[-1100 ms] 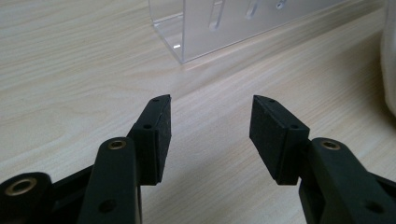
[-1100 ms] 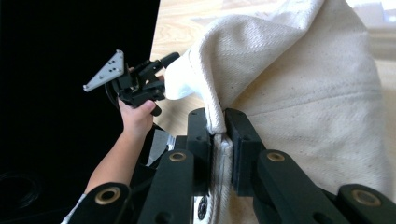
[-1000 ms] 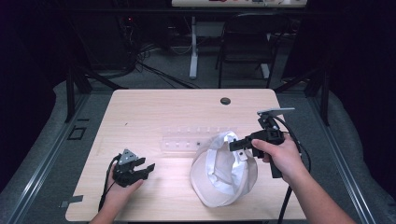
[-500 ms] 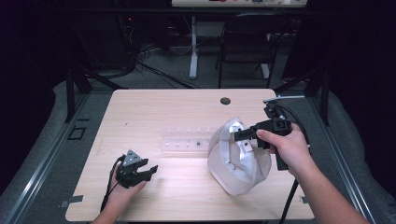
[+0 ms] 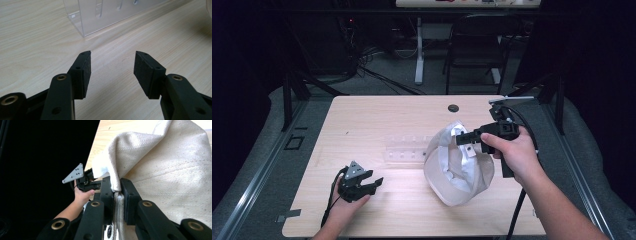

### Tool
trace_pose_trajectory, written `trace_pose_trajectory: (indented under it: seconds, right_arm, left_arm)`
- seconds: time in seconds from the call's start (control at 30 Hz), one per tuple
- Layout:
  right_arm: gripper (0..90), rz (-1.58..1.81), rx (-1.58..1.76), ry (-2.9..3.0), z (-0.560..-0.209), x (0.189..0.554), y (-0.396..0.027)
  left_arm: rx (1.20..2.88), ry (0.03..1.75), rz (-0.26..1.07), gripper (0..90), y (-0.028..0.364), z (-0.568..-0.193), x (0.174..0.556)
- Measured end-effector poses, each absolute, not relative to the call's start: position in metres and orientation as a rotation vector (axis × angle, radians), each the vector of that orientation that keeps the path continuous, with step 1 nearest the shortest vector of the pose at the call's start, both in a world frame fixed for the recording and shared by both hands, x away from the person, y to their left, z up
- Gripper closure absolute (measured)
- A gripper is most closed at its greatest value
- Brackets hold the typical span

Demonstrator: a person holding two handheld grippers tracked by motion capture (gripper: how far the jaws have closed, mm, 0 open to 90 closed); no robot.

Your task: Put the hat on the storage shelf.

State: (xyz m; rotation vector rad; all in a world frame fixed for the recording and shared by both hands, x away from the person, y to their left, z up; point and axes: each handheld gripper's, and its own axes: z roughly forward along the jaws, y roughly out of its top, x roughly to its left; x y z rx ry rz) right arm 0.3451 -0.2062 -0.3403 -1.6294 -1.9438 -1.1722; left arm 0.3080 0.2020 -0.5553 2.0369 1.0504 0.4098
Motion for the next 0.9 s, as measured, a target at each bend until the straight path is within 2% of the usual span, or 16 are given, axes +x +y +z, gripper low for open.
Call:
trace_pose_trajectory:
  seconds: [0.27, 0.53, 0.9]
  right_arm:
    - [81.3, -1.219, -1.608, -1.954, -0.328, 0.35, -0.2]
    - [81.3, -1.241, -1.612, -1.94, -0.32, 0.358, -0.196]
    - [81.3, -1.274, -1.628, -1.924, -0.309, 0.372, -0.188]
  left_arm:
    - [2.035, 1.044, 0.402, 49.1, 0.201, -0.554, 0.307]
    - [2.06, 0.991, 0.438, 55.4, 0.197, -0.555, 0.306]
    - [2.038, 0.993, 0.435, 49.6, 0.194, -0.555, 0.305]
